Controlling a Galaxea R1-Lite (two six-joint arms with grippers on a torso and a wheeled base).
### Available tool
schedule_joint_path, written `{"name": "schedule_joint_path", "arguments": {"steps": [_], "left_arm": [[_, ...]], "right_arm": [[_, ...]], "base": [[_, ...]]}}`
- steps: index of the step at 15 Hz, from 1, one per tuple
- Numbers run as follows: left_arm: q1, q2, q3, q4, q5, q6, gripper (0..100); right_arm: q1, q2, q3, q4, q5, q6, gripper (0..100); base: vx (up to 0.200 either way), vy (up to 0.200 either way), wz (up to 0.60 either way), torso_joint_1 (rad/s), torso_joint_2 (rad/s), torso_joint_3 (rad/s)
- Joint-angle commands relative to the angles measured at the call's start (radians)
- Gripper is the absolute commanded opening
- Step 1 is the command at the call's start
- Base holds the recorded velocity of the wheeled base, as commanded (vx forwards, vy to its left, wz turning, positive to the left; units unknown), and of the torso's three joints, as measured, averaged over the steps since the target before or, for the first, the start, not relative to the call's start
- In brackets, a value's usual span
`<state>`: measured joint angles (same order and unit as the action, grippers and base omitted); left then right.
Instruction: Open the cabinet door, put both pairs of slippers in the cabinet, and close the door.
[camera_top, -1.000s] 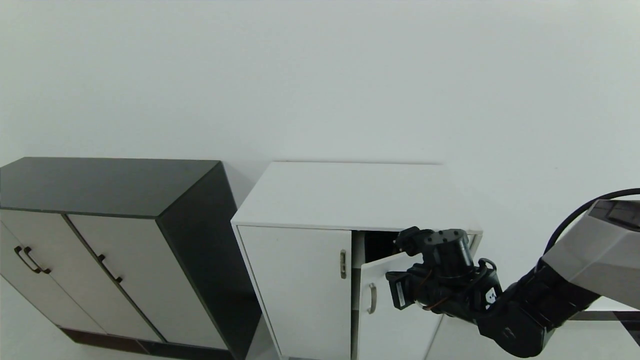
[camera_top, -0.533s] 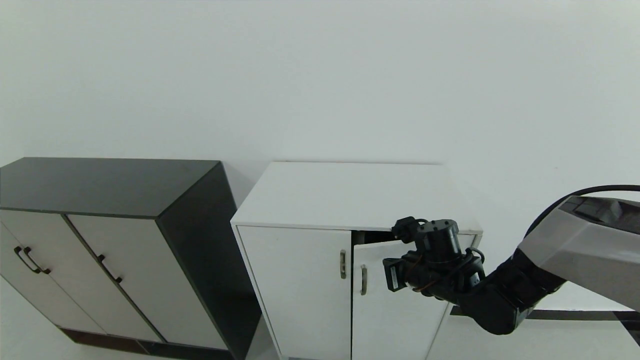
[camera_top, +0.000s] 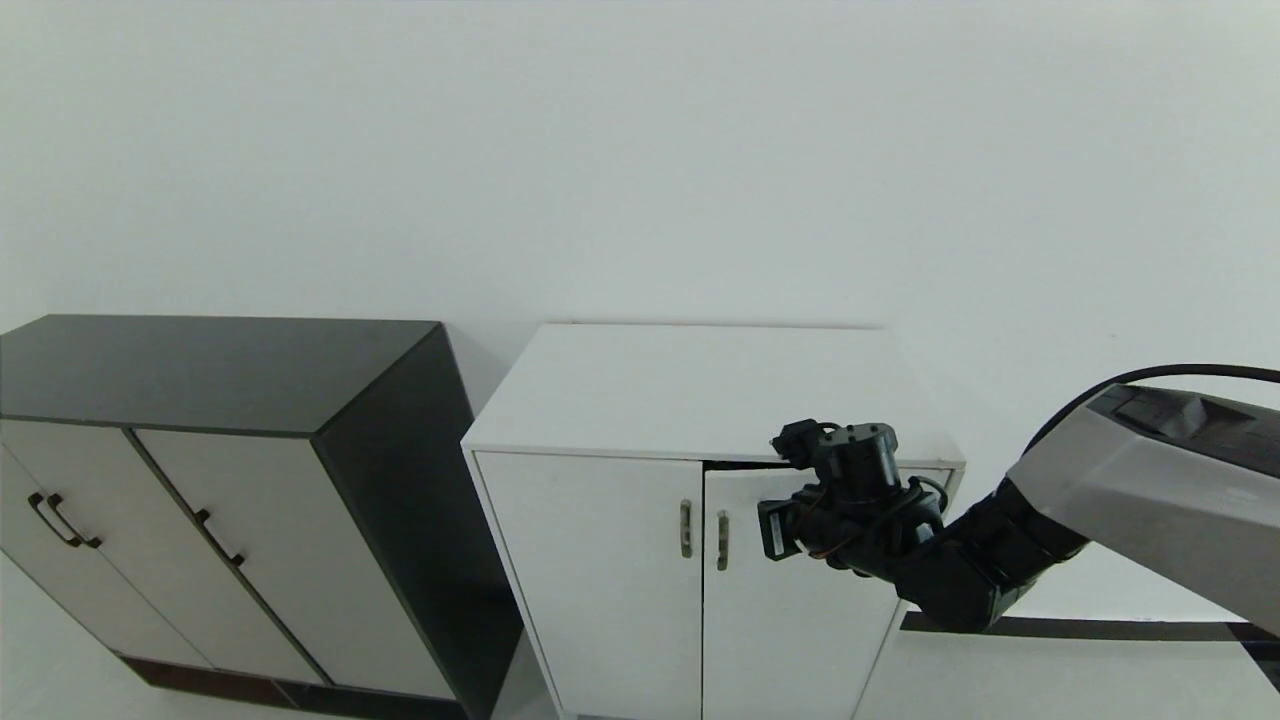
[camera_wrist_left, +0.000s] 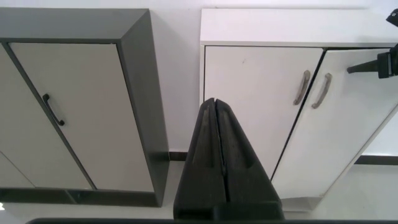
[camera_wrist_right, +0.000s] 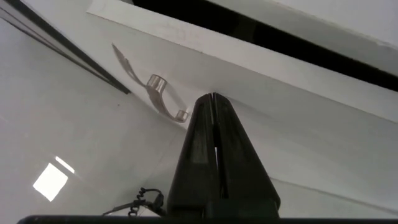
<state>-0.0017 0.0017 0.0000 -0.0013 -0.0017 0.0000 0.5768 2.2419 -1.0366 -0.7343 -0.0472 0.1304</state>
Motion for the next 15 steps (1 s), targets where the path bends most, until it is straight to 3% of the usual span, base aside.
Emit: {"name": "schedule_joint_path", "arguments": {"steps": [1, 11, 14, 15], "left_arm": [[0.000, 0.000, 0.000, 0.000, 0.000, 0.000, 0], [0.000, 0.001, 0.000, 0.000, 0.000, 0.000, 0], [0.000, 0.001, 0.000, 0.000, 0.000, 0.000, 0], [0.000, 0.000, 0.000, 0.001, 0.000, 0.000, 0]], "right_arm": [[-0.005, 0.022, -0.017, -0.001, 0.000, 0.000, 0], [-0.026, 0.033, -0.036, -0.002, -0.002, -0.018, 0], [-0.023, 0.004, 0.004, -0.005, -0.003, -0.018, 0], [-0.015, -0.053, 0.079, -0.019, -0.005, -0.018, 0]], "base": [[0.000, 0.000, 0.00, 0.000, 0.00, 0.000], [0.000, 0.000, 0.00, 0.000, 0.00, 0.000], [0.000, 0.000, 0.00, 0.000, 0.00, 0.000], [0.000, 0.000, 0.00, 0.000, 0.00, 0.000]]}}
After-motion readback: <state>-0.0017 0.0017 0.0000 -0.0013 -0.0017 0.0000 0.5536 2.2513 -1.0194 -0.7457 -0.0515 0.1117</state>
